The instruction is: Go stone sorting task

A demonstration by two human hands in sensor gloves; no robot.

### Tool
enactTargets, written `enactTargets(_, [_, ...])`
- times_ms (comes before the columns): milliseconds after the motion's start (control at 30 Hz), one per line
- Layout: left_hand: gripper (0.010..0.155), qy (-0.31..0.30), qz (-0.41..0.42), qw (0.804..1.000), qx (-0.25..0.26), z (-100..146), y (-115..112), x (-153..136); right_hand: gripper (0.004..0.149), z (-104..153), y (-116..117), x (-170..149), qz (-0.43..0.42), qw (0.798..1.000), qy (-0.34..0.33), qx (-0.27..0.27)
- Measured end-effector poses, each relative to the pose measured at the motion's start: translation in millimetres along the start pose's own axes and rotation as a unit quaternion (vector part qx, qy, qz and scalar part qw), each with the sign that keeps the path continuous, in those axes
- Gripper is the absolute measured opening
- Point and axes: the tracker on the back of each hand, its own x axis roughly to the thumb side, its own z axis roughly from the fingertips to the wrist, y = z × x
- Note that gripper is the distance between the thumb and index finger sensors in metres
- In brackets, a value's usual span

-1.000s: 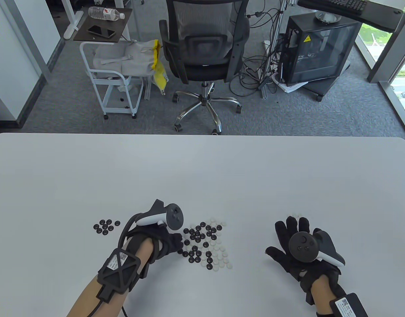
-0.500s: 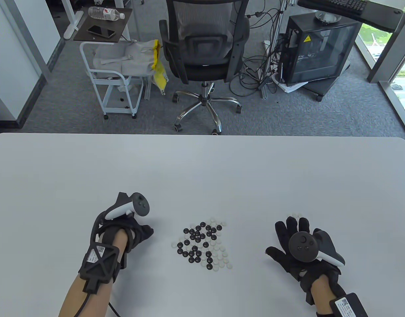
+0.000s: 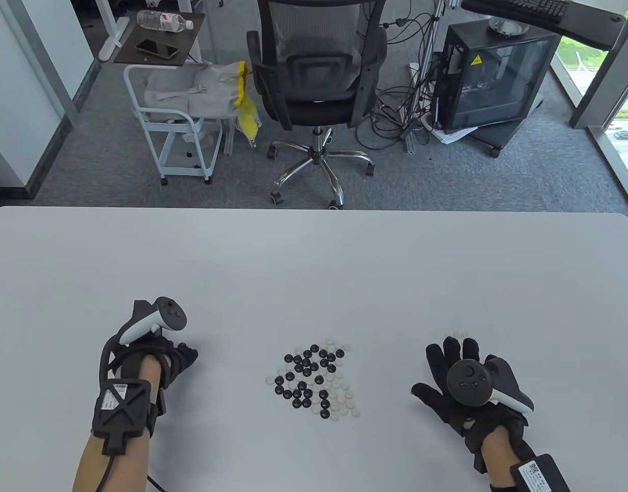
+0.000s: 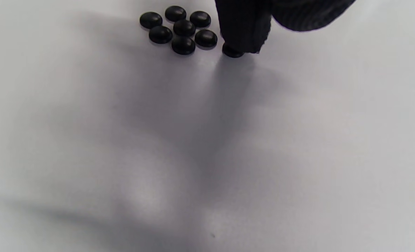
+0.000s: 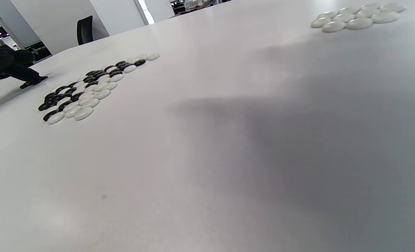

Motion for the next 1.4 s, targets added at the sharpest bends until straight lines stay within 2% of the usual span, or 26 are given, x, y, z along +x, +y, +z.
enactTargets(167, [0.068, -0.019, -0.017, 1.0, 0.016, 8, 5, 15, 0.087, 0, 0, 0, 0.0, 1.0, 0.0, 0.0])
enactTargets(433, [0.064, -0.139, -0.098, 0.985, 0.016, 29, -1, 94, 0.087, 0, -1, 1, 0.0, 1.0, 0.0, 0.001])
enactTargets(533, [0.065, -0.162, -0.131, 0.978, 0.02, 35, -6, 121, 0.087, 1, -2, 1, 0.003, 1.0, 0.0, -0.011])
enactTargets(800, [0.064, -0.206, -0.147, 0.967, 0.004, 19, -25, 167, 0.087, 4, -4, 6, 0.015, 0.999, -0.01, -0.029])
enactTargets(1000, [0.064, -0.209, -0.142, 0.967, -0.011, 5, -35, 178, 0.087, 4, -4, 5, 0.009, 1.0, -0.01, -0.025])
enactTargets(1133, [0.063, -0.202, -0.144, 0.969, -0.009, 0, -38, 174, 0.087, 4, -4, 5, 0.007, 1.0, -0.01, -0.022])
enactTargets(1267, [0.062, -0.16, -0.139, 0.977, 0.001, 1, -29, 149, 0.087, 4, -4, 5, 0.006, 1.0, -0.011, -0.02])
enactTargets(1400, [0.062, -0.117, -0.112, 0.987, 0.004, 3, -21, 110, 0.087, 4, -4, 5, 0.006, 1.0, -0.011, -0.018])
